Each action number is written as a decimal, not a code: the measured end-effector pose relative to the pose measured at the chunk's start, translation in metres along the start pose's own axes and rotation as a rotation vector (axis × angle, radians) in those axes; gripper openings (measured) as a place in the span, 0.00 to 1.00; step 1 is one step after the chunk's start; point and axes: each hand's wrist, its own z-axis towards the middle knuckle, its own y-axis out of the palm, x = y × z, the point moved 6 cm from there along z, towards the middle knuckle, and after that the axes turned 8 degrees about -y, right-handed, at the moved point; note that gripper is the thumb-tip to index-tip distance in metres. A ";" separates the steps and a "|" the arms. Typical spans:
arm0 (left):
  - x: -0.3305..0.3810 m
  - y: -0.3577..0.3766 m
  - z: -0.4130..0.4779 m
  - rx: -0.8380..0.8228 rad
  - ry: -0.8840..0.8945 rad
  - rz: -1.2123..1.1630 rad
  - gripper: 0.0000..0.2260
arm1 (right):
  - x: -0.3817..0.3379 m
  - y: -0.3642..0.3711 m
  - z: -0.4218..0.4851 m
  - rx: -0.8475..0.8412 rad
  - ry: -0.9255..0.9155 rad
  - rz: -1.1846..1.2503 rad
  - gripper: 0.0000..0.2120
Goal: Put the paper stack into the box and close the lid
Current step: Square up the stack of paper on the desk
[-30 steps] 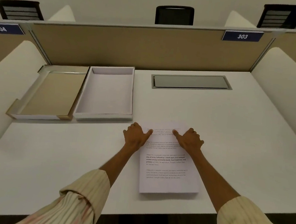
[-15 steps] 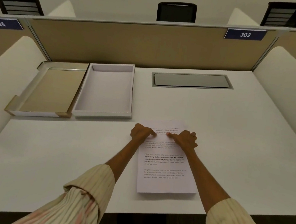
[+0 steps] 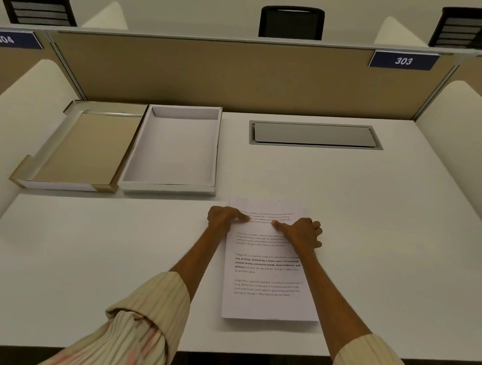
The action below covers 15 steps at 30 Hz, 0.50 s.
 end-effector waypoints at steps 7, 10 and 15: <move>0.003 0.009 -0.010 -0.231 -0.062 0.018 0.28 | 0.002 0.001 -0.003 0.003 0.005 0.033 0.48; 0.005 0.012 -0.009 -0.126 -0.003 0.123 0.26 | 0.002 0.001 -0.004 0.009 0.005 0.042 0.48; 0.004 0.022 -0.017 0.118 0.057 0.359 0.34 | 0.003 0.002 -0.005 0.018 0.005 0.045 0.48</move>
